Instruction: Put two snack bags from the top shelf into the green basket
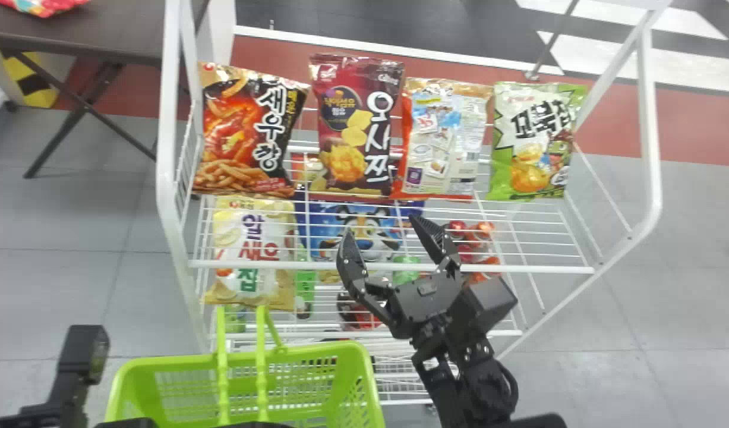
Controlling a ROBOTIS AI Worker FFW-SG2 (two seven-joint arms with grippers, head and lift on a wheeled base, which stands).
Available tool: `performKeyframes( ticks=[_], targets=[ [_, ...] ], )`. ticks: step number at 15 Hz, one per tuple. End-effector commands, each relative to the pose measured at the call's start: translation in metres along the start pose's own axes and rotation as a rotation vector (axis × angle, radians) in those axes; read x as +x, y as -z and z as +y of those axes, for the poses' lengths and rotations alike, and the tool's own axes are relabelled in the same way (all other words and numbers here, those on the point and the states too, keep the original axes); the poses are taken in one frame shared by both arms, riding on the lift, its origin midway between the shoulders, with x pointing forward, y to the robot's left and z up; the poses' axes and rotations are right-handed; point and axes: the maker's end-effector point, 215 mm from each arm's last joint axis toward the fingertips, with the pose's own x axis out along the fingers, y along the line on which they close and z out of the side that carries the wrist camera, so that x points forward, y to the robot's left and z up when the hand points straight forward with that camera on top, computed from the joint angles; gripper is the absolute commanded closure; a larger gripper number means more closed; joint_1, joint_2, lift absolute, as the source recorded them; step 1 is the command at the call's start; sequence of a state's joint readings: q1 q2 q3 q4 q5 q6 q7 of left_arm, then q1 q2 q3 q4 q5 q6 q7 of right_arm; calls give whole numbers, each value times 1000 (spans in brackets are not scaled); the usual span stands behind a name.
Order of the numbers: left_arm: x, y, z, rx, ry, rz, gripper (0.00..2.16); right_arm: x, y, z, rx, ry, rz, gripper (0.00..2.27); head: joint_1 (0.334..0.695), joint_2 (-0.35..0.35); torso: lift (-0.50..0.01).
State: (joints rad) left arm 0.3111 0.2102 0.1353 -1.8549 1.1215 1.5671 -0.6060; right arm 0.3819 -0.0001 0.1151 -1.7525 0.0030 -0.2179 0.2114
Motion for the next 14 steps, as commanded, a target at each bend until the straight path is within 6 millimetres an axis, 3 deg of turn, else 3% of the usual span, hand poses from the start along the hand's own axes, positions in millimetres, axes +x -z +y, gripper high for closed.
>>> performKeyframes(
  ticks=[1, 4, 8, 10, 14],
  targets=[
    [1, 2, -1, 0, 0, 6, 2142, 37, 3, 25, 12, -49, 17, 46, 695, -134, 0],
    [1, 2, -2, 6, -1, 8, 2142, 79, 6, 46, -6, -92, 35, 39, 695, -69, 0],
    [6, 1, -1, 20, -13, 29, 2142, 124, 11, 55, -48, -126, 76, 36, 695, -1, 0],
    [14, -2, 0, 44, -34, 65, 2142, 139, 15, 49, -76, -125, 100, 36, 695, 7, 0],
    [15, -2, 0, 42, -32, 73, 2142, 170, 25, 65, -129, -193, 138, 36, 695, 10, 0]
  ],
)
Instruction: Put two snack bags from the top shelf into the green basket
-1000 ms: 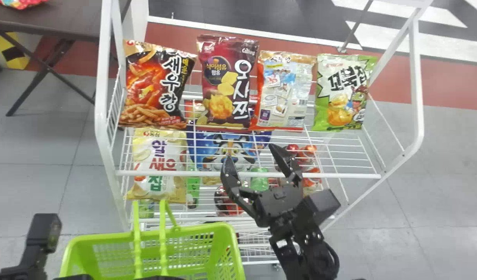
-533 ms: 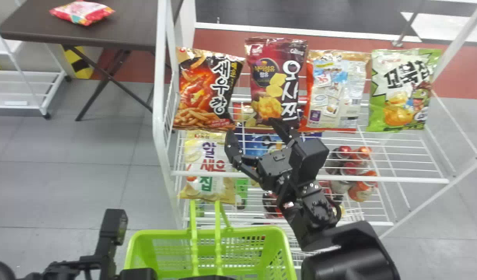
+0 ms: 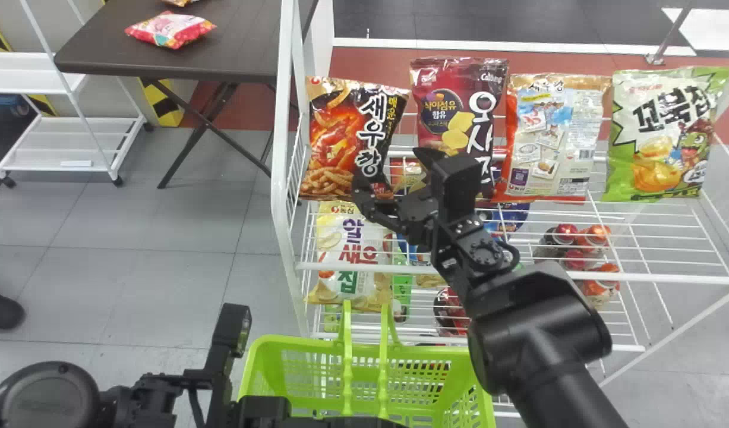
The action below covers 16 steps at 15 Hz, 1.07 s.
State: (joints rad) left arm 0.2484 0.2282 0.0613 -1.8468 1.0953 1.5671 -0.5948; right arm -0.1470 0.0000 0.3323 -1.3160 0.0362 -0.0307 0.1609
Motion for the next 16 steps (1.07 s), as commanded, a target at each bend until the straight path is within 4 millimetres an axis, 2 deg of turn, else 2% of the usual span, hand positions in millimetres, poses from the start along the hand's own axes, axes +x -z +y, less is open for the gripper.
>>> performKeyframes(
  ticks=[1, 5, 6, 7, 9, 10, 11, 16],
  targets=[
    [0, 1, 0, -6, 3, 4, 2142, 19, 4, 5, -38, -37, 27, 33, 695, 17, 0],
    [1, 2, 0, -9, 5, 5, 2142, 36, 21, 5, -77, -84, 78, 29, 695, 47, 0],
    [0, 2, 1, -10, 5, 5, 2142, 37, 27, 8, -84, -111, 93, 93, 695, 48, 0],
    [1, 2, 2, -12, 4, 7, 2142, 38, 26, 11, -93, -127, 89, 394, 695, 48, 0],
    [2, 3, 2, -14, 5, 9, 2142, 38, 26, 13, -100, -131, 83, 1679, 695, 53, 0],
    [1, 3, 2, -14, 3, 8, 2142, 37, 24, 17, -110, -137, 71, 2074, 695, 54, 0],
    [2, 3, 2, -14, 3, 9, 2142, 37, 20, 19, -120, -142, 52, 2246, 695, 55, 0],
    [0, 3, 6, -24, 0, 7, 2142, 23, 13, 30, -151, -127, 13, 2246, 695, 65, 0]
  ],
)
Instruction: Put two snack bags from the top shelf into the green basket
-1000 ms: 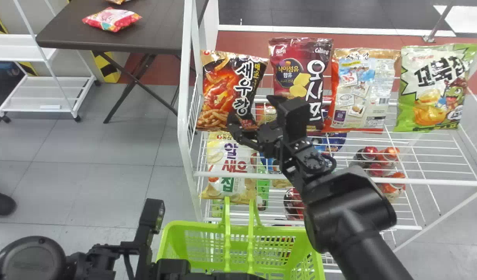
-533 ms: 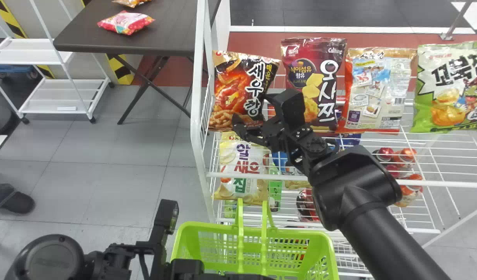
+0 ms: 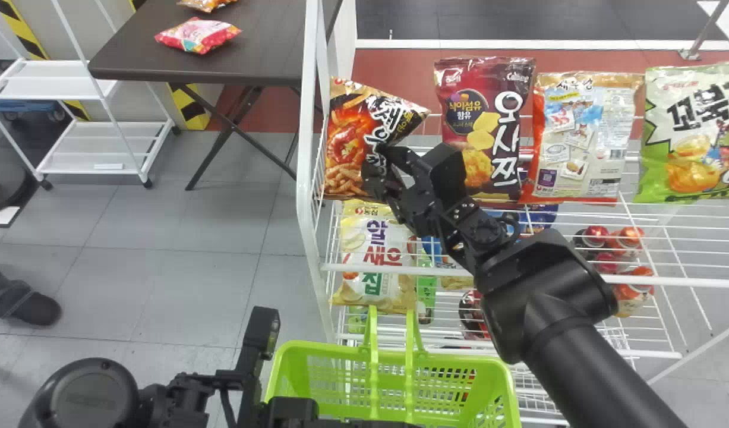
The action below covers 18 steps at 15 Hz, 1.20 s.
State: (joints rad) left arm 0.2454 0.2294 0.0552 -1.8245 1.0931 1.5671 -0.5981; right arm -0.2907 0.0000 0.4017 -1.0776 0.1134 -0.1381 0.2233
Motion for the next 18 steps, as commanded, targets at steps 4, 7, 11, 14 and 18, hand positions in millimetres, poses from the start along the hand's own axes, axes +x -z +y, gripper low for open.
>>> performKeyframes(
  ticks=[4, 7, 11, 14, 18],
  targets=[
    [-3, 1, 3, -6, -9, 3, 2142, -43, 1, 13, -42, 73, 56, 2246, 695, 70, 0],
    [-4, 2, 5, -10, -12, 4, 2142, -80, -21, 7, -50, 146, 45, 2246, 695, 53, 0],
    [-5, 2, 6, -16, -14, 4, 2142, -133, -47, -3, -36, 228, 57, 2246, 695, 20, 0],
    [-7, 3, 7, -21, -12, -1, 2142, -177, -41, -12, 27, 281, 143, 2246, 695, -25, 0],
    [-14, 4, 8, -37, -3, -36, 2142, -231, -19, -5, 128, 307, 299, 2246, 695, -78, 0]
  ],
)
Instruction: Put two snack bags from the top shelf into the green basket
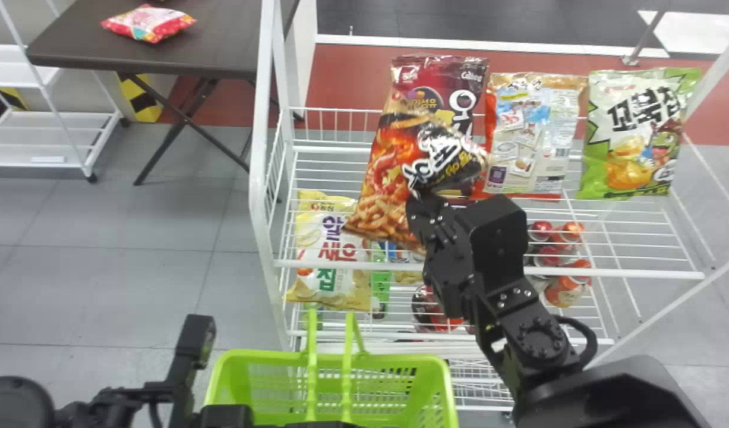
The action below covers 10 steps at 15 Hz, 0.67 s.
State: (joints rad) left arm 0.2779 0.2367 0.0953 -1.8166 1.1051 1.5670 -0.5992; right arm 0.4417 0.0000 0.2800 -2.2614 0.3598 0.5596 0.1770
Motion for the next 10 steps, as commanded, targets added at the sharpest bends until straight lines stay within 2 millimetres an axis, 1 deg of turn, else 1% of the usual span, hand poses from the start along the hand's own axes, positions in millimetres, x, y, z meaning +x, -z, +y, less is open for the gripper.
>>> performKeyframes(
  ticks=[1, 4, 5, 6, 7, 8, 9, 10],
  targets=[
    [-1, 0, -1, -1, 2, -3, 2142, -36, 24, -15, 39, 22, 111, 2246, 695, -88, 0],
    [-1, -1, -1, -5, 5, -5, 2142, -82, 50, -41, 63, 37, 267, 2246, 695, -146, 0],
    [-1, -1, -1, -5, 5, -5, 2142, -98, 59, -47, 85, 34, 326, 2246, 695, -169, 0],
    [-1, -1, 0, -6, 5, -5, 2142, -118, 71, -46, 125, 13, 401, 2246, 695, -220, 0],
    [-1, -2, -2, -5, 8, -5, 2142, -137, 84, -39, 178, -25, 478, 2246, 695, -247, 0],
    [-1, -3, -4, 0, 11, -6, 2142, -158, 97, -27, 225, -72, 560, 2246, 695, -268, 0],
    [0, -4, -5, 4, 11, -6, 2142, -167, 103, -21, 242, -92, 593, 2246, 695, -287, 0],
    [1, -6, -7, 8, 13, -6, 2142, -170, 106, -12, 252, -116, 605, 2246, 695, -314, 0]
  ],
)
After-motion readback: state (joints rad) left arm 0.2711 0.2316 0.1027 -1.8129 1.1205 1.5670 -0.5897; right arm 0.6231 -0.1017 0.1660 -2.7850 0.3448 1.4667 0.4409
